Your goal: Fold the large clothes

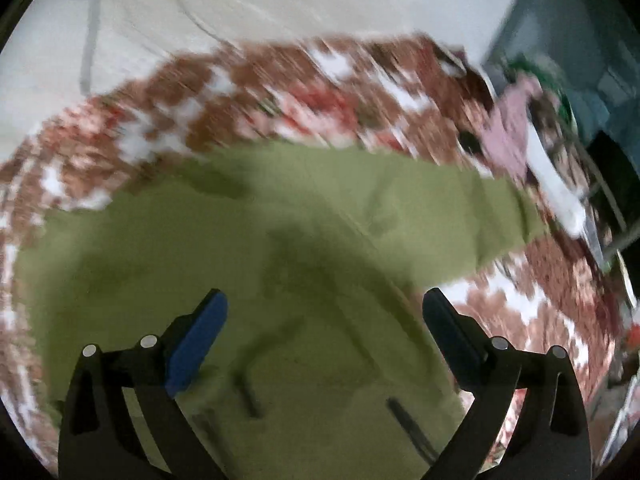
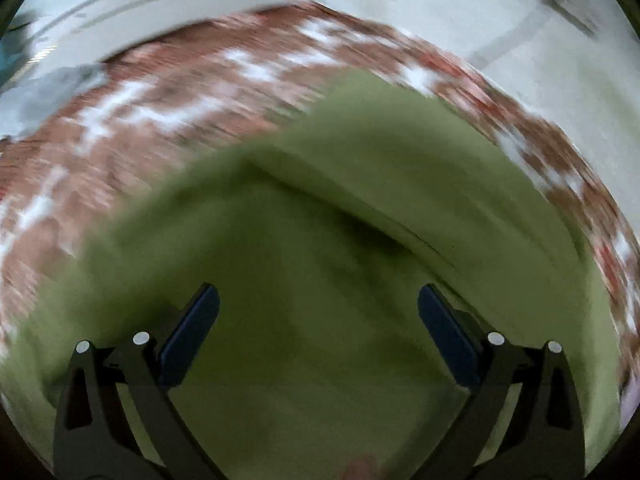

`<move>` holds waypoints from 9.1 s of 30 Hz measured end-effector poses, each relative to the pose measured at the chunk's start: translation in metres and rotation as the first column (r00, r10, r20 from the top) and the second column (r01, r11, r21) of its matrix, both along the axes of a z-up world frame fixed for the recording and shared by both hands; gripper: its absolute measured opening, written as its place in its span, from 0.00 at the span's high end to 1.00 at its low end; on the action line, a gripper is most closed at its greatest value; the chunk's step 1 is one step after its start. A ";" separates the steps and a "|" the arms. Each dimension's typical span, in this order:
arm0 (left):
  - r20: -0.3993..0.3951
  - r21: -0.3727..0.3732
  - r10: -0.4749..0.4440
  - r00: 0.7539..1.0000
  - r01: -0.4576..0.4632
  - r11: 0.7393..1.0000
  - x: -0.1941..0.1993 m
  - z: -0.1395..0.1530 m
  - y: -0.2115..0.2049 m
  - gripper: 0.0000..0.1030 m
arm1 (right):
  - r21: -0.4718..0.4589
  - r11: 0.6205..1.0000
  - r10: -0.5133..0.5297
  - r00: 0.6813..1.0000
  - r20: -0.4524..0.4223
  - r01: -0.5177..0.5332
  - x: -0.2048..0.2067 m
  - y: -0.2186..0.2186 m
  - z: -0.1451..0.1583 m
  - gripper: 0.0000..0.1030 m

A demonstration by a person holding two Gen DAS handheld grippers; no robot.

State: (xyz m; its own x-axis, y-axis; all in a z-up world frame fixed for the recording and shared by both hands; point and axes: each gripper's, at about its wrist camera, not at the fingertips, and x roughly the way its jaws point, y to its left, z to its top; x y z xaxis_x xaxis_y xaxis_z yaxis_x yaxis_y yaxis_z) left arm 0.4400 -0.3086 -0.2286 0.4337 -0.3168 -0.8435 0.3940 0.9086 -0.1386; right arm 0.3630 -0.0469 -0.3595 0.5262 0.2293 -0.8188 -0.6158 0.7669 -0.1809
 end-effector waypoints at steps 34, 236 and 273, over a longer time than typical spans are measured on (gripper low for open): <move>0.128 0.178 0.267 0.955 -0.287 0.941 -0.026 -0.094 0.278 0.05 | 0.218 0.696 -0.627 0.727 -0.279 0.684 0.091 -0.393 -0.002 0.05; -0.139 0.134 0.432 0.891 -0.415 0.900 -0.304 -0.136 0.422 0.21 | 0.021 0.820 -0.559 0.807 -0.191 0.573 -0.114 -0.315 -0.013 0.05; -0.481 -0.146 0.268 0.835 -0.378 0.914 -0.387 -0.198 0.410 0.40 | 0.050 0.648 -0.596 0.547 -0.588 0.760 -0.287 -0.419 -0.060 0.61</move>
